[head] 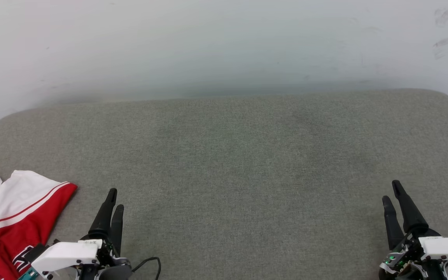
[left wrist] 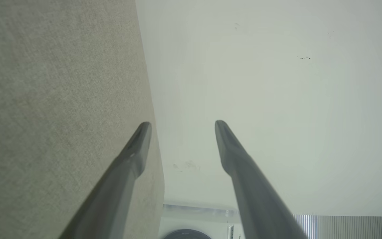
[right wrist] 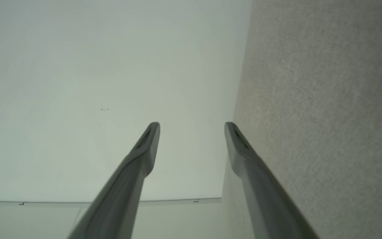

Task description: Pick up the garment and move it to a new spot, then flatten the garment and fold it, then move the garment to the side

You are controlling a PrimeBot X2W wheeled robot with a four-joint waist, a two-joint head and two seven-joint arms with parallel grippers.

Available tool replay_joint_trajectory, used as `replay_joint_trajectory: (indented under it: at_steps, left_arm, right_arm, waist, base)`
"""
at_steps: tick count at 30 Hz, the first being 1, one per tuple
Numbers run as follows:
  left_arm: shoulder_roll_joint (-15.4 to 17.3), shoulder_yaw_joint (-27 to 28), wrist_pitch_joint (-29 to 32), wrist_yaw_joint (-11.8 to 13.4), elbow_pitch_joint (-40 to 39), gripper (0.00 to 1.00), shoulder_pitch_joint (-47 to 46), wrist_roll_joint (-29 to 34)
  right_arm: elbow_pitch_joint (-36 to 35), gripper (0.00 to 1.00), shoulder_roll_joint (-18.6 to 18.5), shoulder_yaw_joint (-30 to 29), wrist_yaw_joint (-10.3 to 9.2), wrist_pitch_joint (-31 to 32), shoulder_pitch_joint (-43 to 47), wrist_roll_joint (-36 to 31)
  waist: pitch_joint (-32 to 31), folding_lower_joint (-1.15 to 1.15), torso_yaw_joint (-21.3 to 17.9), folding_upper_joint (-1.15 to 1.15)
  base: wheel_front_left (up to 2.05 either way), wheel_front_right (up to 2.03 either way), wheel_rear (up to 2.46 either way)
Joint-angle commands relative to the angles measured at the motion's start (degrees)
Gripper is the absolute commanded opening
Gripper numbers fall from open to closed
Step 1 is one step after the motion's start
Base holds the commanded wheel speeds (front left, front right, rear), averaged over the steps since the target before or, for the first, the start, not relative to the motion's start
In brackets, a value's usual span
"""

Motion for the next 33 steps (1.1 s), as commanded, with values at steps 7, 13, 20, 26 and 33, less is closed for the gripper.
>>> replay_joint_trajectory:
  at_steps: [7,13,20,26,33]
  left_arm:
    - [0.09,-2.14,-2.39,0.00,-3.92,1.00,-1.27,0.20]
    - [0.33,-3.66,-4.13,0.00,-5.97,1.00,-1.08,1.95]
    - [0.92,-5.05,-5.93,0.00,-7.60,1.00,-0.67,7.21]
    - [0.56,-4.83,-7.32,0.00,-8.36,1.00,-0.34,15.03]
    - [0.52,-5.38,-8.80,0.00,-8.95,1.00,-0.15,25.48]
  right_arm:
    - [-3.67,1.00,-0.08,0.88,0.01,-2.23,-0.25,-0.79]
    - [-5.33,1.00,-0.64,1.83,0.01,-3.81,0.25,-2.87]
    - [-6.86,1.00,-1.67,3.20,0.01,-5.75,0.72,-8.46]
    - [-8.18,1.00,-2.18,4.08,0.01,-7.18,1.16,-15.03]
    - [-9.28,1.00,-1.88,3.58,0.01,-7.71,1.64,-27.22]
  waist:
    - [0.03,0.00,-0.02,0.00]
    - [0.02,0.00,0.03,0.00]
    - [-0.03,0.00,0.08,0.00]
    - [-0.16,0.00,0.06,0.00]
    - [-0.25,0.00,0.04,0.00]
  base:
    - [0.00,0.00,0.00]
    - [0.00,0.00,0.00]
    - [0.00,0.00,0.00]
    - [0.00,0.00,0.00]
    - [0.00,0.00,0.00]
